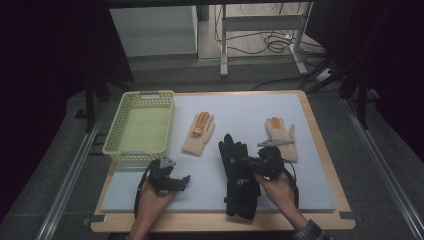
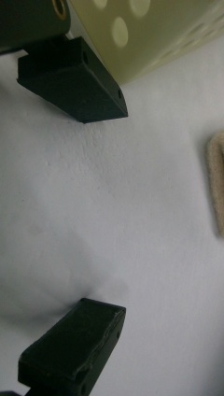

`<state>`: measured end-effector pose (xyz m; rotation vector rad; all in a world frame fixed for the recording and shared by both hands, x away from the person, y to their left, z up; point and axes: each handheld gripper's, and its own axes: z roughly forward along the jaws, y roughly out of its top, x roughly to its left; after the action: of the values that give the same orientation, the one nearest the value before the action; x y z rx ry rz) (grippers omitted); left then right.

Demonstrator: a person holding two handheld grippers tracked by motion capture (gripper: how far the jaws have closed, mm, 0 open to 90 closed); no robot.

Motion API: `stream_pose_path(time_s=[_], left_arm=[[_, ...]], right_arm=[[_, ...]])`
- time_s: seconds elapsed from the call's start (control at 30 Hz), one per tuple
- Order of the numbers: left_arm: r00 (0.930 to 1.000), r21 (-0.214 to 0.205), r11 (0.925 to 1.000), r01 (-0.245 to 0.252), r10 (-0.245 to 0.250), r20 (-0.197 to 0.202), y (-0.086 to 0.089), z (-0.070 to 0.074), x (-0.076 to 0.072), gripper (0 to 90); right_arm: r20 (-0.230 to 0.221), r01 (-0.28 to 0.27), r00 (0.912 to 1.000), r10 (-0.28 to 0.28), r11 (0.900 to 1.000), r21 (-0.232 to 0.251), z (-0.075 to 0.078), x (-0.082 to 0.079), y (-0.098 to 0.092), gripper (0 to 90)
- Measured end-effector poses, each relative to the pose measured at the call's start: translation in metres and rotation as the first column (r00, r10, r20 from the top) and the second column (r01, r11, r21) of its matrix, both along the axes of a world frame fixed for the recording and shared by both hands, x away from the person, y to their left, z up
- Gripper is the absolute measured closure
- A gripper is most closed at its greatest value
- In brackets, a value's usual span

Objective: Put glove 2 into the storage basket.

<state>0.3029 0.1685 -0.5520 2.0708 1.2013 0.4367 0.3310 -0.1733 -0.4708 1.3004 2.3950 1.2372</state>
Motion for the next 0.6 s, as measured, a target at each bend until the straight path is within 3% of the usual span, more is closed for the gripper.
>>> stream_pose_path(time_s=[0.07, 0.17, 0.2, 0.27, 0.4, 0.47, 0.6], left_arm=[[1.0000, 0.000, 1.0000, 0.000, 0.000, 0.000, 0.000, 0.000, 0.000, 6.8], [1.0000, 0.003, 1.0000, 0.002, -0.002, -0.001, 0.000, 0.000, 0.000, 6.7], [1.0000, 0.000, 1.0000, 0.000, 0.000, 0.000, 0.000, 0.000, 0.000, 6.7], [1.0000, 0.000, 1.0000, 0.000, 0.000, -0.001, 0.000, 0.000, 0.000, 6.7], [1.0000, 0.005, 1.0000, 0.004, -0.004, -0.001, 0.000, 0.000, 0.000, 6.7], [1.0000, 0.003, 1.0000, 0.003, -0.003, -0.002, 0.000, 0.000, 0.000, 6.7], [1.0000, 0.003, 1.0000, 0.003, -0.003, -0.002, 0.000, 0.000, 0.000, 6.7]], right_arm=[[-0.001, -0.051, 0.9987, 0.051, 0.9985, -0.019, -0.008, 0.000, -0.003, 70.3], [0.103, -0.107, 0.9873, 0.121, 0.9851, -0.134, -0.005, 0.001, -0.007, 70.1], [0.108, -0.149, 0.9801, 0.167, 0.9761, -0.159, -0.001, 0.007, -0.008, 70.3], [0.115, -0.163, 0.9764, 0.183, 0.9733, -0.162, 0.000, 0.010, -0.006, 70.2], [0.139, -0.197, 0.9627, 0.232, 0.9537, -0.227, -0.004, 0.026, 0.009, 62.8], [0.145, -0.177, 0.9652, 0.218, 0.9515, -0.252, -0.010, 0.039, 0.017, 58.0], [0.085, -0.127, 0.9853, 0.149, 0.9665, -0.223, -0.023, 0.070, 0.025, 55.0]])
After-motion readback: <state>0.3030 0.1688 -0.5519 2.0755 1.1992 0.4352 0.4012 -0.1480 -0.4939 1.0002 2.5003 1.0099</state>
